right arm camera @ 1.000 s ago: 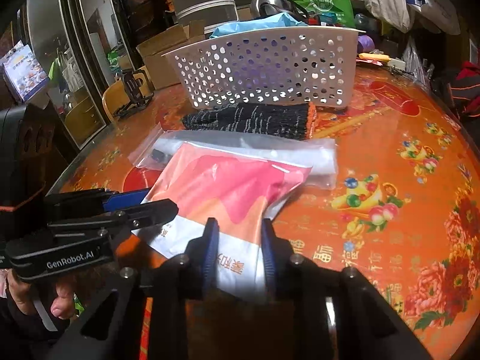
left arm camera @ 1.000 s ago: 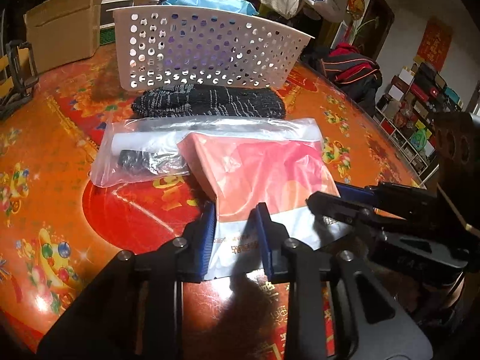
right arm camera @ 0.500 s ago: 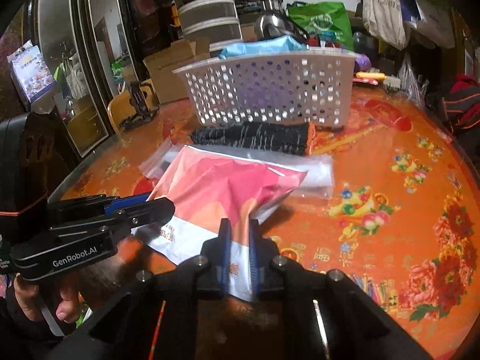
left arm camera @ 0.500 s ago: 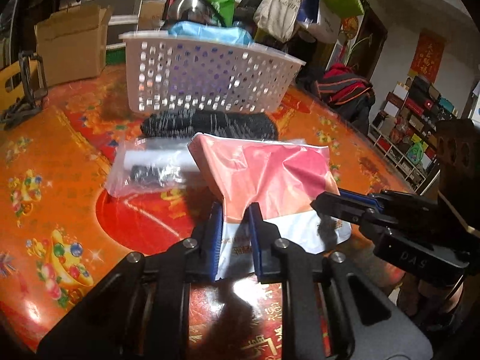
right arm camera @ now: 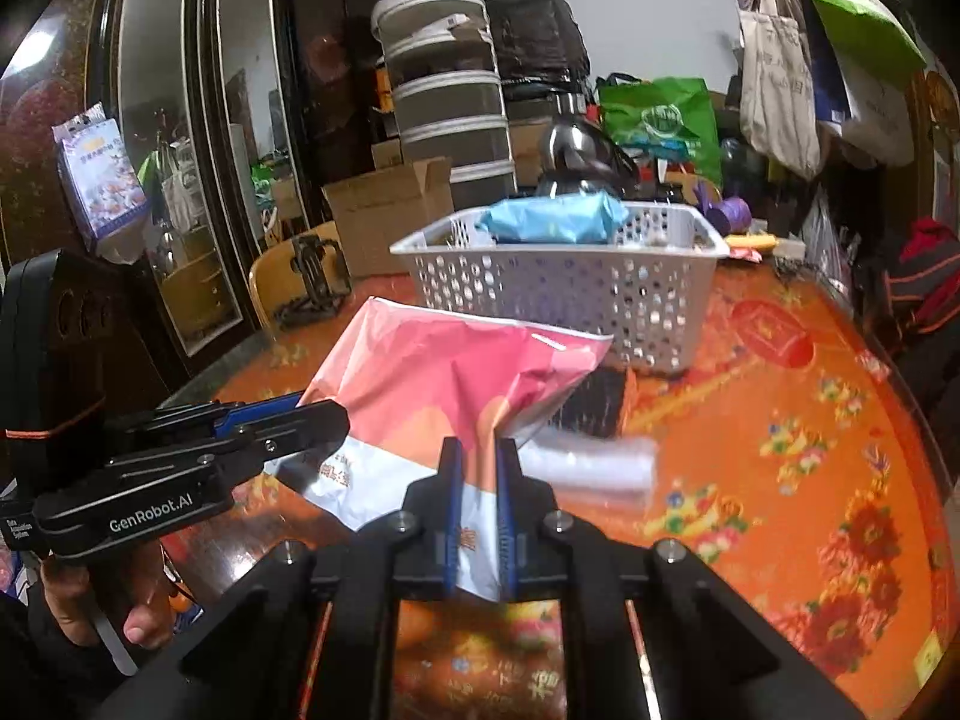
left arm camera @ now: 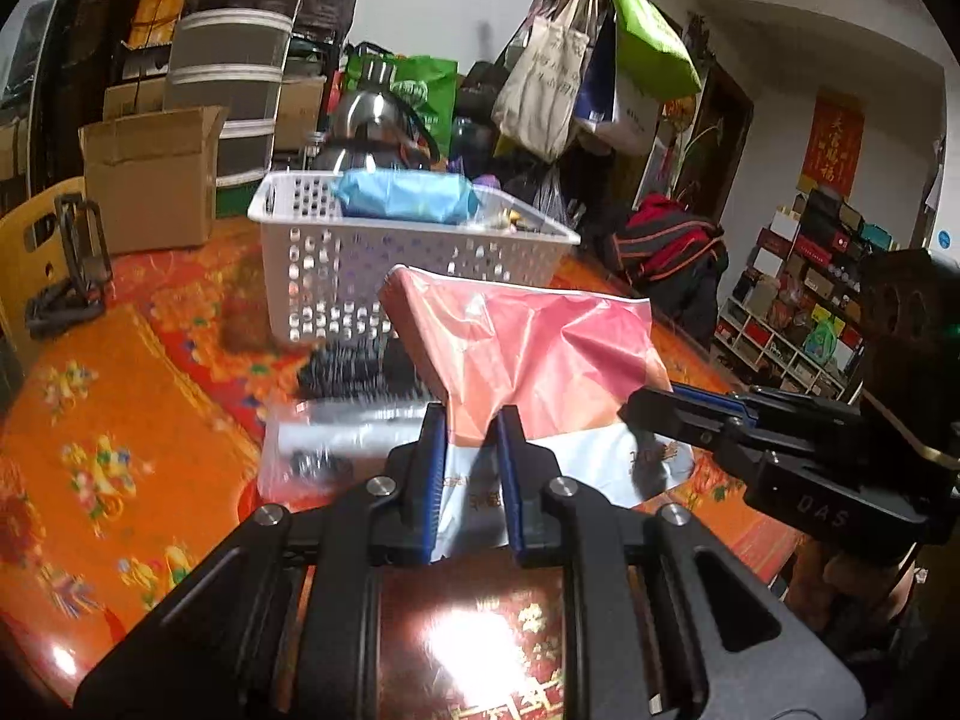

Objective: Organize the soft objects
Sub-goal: 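Carry the pink packet into the white basket and open both grippers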

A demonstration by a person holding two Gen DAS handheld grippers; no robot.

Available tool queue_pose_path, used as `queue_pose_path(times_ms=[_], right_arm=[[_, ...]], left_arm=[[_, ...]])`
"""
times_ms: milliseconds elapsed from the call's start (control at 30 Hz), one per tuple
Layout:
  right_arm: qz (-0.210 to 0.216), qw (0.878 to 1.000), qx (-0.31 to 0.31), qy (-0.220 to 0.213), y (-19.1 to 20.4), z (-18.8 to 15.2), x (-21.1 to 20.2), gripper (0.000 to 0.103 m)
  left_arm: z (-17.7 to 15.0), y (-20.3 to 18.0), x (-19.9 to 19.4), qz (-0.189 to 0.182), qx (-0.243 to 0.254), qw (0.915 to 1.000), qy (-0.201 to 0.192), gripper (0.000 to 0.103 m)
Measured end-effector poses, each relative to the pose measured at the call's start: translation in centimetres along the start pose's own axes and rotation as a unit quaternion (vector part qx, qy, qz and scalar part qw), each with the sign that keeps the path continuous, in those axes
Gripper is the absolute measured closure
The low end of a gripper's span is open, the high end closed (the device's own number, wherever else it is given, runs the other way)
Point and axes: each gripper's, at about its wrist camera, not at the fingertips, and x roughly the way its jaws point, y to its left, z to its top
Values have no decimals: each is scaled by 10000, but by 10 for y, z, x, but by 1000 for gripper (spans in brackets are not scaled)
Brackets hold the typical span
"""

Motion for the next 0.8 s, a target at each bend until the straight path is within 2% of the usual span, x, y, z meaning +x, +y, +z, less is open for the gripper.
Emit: queue_pose_path(times_ms=[233,433,600,733,800], right_arm=[[62,9997,-58,-211,-5,48,0,94],[-33,9985,-206,-512,-15,113,10,94],[-245,9961,-447,-718,-24,162,32,94],[-161,9979,-284,-556,-43,185,61,94],[-252,9978,-366,-489,-48,188,78,94]], left_arm=[[53,-2,-5,-9,41,9997,-250,88],[128,2,9,87,272,9979,-585,88],[178,15,40,178,352,9968,-698,88],[201,28,77,249,299,9977,-551,88],[207,34,101,337,317,9981,-395,88]])
